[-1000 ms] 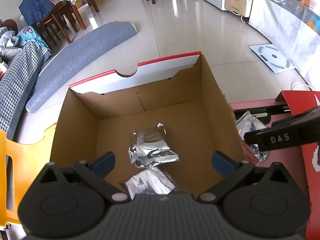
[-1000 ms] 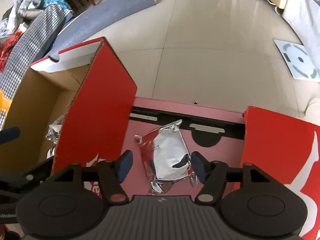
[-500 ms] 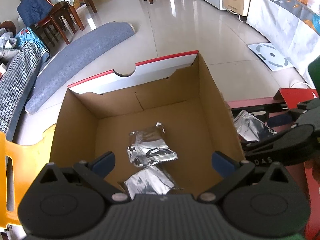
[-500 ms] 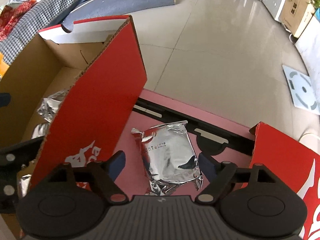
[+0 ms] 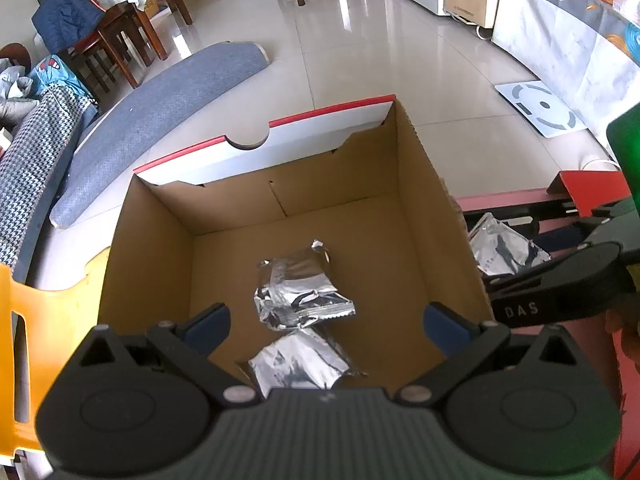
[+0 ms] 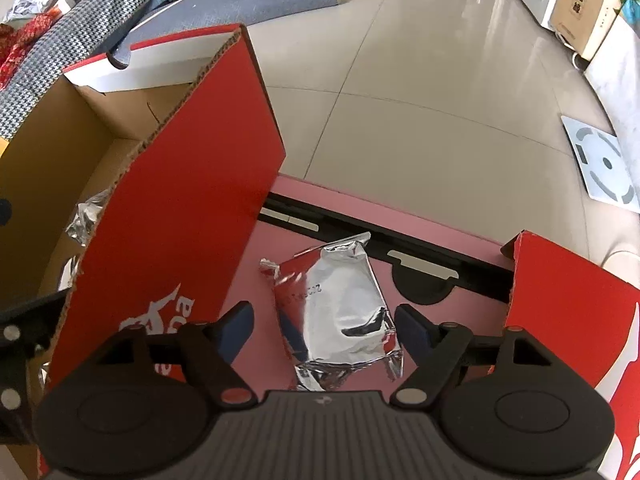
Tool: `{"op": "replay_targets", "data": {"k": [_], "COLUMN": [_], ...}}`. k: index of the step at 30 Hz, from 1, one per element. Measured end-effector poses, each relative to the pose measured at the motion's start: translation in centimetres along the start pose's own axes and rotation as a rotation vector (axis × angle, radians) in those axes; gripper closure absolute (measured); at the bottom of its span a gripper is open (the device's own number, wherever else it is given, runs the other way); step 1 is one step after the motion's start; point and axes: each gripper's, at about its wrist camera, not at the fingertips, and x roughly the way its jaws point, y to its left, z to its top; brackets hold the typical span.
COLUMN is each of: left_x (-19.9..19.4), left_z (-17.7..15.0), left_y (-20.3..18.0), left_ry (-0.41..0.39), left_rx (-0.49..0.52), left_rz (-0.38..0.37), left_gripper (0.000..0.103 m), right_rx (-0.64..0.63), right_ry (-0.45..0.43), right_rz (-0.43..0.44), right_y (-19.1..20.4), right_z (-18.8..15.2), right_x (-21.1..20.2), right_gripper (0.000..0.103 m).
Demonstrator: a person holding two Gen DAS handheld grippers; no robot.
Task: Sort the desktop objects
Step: 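Lower the open right tool around the silver foil packet on the tray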
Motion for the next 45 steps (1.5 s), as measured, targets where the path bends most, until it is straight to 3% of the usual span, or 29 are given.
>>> {"op": "replay_targets", "data": {"k": [1,14,23,30,35,39,45], "left_x": [0.0,-0.2,-0.5,-0.8,-0.7,-0.5,-0.4], "left_z": [0.0,-0.4,-0.8,-1.2,-1.4,-1.5,-1.6], "left_y": [0.0,-0.1,-0.1,-0.2,-0.1,0.3,0.2], "left_ry": [0.001,-0.005,-0.001,-0.012,-0.001,0.012,0.019], "left_rx": [0.000,0.017,0.009,0.011,0.008,-0.011,-0.012], "left_rz": [0.000,-0.003,-0.032,-0.024,-0.012,-0.020,-0.025], "left_gripper": [0.000,0.000,0.000,0.000,0.000,0.000,0.000], "right_rx": [-0.002,0.100,0.171,0.185,0.173,0.126,0.054], "right_ry": [0.007,0.041,-0.009,-0.052,-0.022,-0.015,0.023], "right_rz": [-0.006,-0.022,-0.036,0.013,0.012,-0.002,0.004], "right_y": [0.0,-0.2,-0.2,0.2,0.0,-0.4,-0.7], "right_z": [0.0,-0.4,-0.7,-0.6,-0.8,-0.9,-1.3], "right_x": [0.1,-1.1,-3.6,-5.6,-4.7,-4.2,-3.0], "right_gripper": [0.042,0.045,0.045,0.051,0.050,0.039,0.038]}}
